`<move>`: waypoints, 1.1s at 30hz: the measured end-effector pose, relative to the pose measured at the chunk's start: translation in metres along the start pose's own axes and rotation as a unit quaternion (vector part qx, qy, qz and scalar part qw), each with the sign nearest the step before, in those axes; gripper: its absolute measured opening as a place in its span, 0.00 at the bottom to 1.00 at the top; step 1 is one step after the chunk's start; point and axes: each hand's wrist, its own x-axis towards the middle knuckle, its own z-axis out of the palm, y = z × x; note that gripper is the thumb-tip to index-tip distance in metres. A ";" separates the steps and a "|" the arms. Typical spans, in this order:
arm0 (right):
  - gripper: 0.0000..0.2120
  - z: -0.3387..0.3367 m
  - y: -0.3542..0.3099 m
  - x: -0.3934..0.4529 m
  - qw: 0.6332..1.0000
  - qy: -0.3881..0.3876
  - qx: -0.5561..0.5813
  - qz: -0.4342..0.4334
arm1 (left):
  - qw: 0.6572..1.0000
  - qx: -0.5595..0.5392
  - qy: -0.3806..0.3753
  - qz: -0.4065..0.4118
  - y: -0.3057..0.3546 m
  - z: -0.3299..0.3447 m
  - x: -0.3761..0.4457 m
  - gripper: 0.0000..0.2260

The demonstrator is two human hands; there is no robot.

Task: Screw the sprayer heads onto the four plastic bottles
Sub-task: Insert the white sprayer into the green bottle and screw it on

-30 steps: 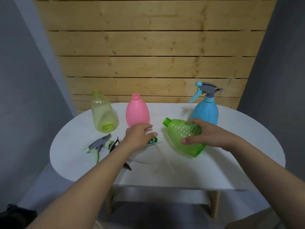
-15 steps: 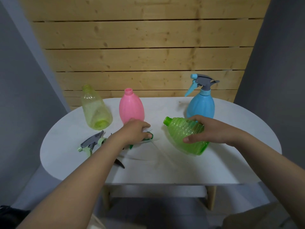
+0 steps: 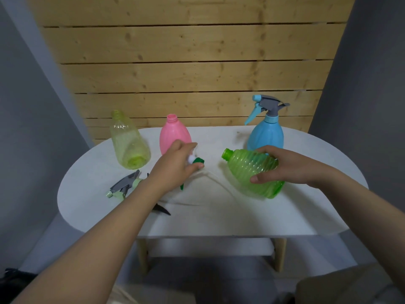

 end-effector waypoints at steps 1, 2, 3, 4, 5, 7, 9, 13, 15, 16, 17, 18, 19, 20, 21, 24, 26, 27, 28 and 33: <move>0.34 -0.001 0.000 -0.001 1.000 0.000 0.003 -0.001 | 0.999 -0.019 0.030 0.005 0.000 -0.002 -0.001 0.28; 0.34 -0.001 -0.001 -0.002 1.000 0.001 0.004 -0.002 | 0.997 -0.039 0.062 0.007 0.001 -0.004 -0.003 0.28; 0.35 -0.002 -0.001 -0.003 1.000 0.004 0.004 -0.002 | 0.994 -0.061 0.094 0.004 0.002 -0.005 -0.005 0.29; 0.35 -0.002 -0.002 -0.004 1.000 0.010 0.008 -0.004 | 0.989 -0.085 0.123 -0.004 0.003 -0.007 -0.007 0.29; 0.35 -0.001 -0.004 -0.005 1.000 0.019 0.013 -0.007 | 0.983 -0.107 0.149 -0.013 0.004 -0.010 -0.009 0.29; 0.35 -0.002 -0.008 -0.007 0.999 0.034 0.035 -0.012 | 0.976 -0.124 0.179 -0.022 0.005 -0.014 -0.013 0.29; 0.35 -0.003 -0.011 -0.009 0.997 0.037 0.058 -0.019 | 0.972 -0.130 0.192 -0.021 0.007 -0.016 -0.015 0.28; 0.35 -0.003 -0.013 -0.011 0.997 0.028 0.063 -0.027 | 0.968 -0.132 0.212 -0.023 0.010 -0.023 -0.017 0.26; 0.37 -0.003 -0.013 -0.011 0.998 0.032 0.044 -0.031 | 0.970 -0.109 0.216 -0.026 0.008 -0.029 -0.019 0.24; 0.37 -0.005 -0.012 -0.010 0.998 0.034 0.032 -0.033 | 0.970 -0.105 0.216 -0.036 0.005 -0.032 -0.020 0.22; 0.36 -0.007 -0.011 -0.010 0.999 0.032 0.017 -0.031 | 0.969 -0.110 0.214 -0.055 0.002 -0.034 -0.022 0.22; 0.36 -0.009 -0.010 -0.010 0.999 0.022 0.000 -0.028 | 0.966 -0.119 0.212 -0.082 -0.001 -0.036 -0.024 0.22; 0.36 -0.011 -0.008 -0.010 1.000 0.007 -0.015 -0.023 | 0.963 -0.128 0.209 -0.110 -0.005 -0.038 -0.026 0.23; 0.36 -0.013 -0.006 -0.009 1.000 -0.009 -0.024 -0.017 | 0.961 -0.134 0.203 -0.135 -0.008 -0.039 -0.028 0.24; 0.35 -0.014 -0.004 -0.009 0.999 -0.025 -0.030 -0.013 | 0.958 -0.139 0.197 -0.155 -0.012 -0.040 -0.030 0.24; 0.36 -0.013 -0.002 -0.005 0.997 -0.052 -0.048 -0.011 | 0.947 -0.169 0.199 -0.186 -0.017 -0.042 -0.036 0.21; 0.36 -0.011 -0.002 -0.002 0.997 -0.058 -0.049 -0.012 | 0.941 -0.193 0.210 -0.184 -0.017 -0.043 -0.040 0.17; 0.37 -0.009 -0.003 -0.001 0.997 -0.060 -0.045 -0.012 | 0.938 -0.200 0.214 -0.183 -0.017 -0.043 -0.041 0.16; 0.36 -0.009 -0.003 0.000 0.997 -0.059 -0.039 -0.014 | 0.937 -0.204 0.216 -0.183 -0.017 -0.042 -0.042 0.15; 0.36 -0.005 -0.005 0.004 0.998 -0.036 -0.031 -0.031 | 0.941 -0.200 0.212 -0.173 -0.019 -0.039 -0.044 0.12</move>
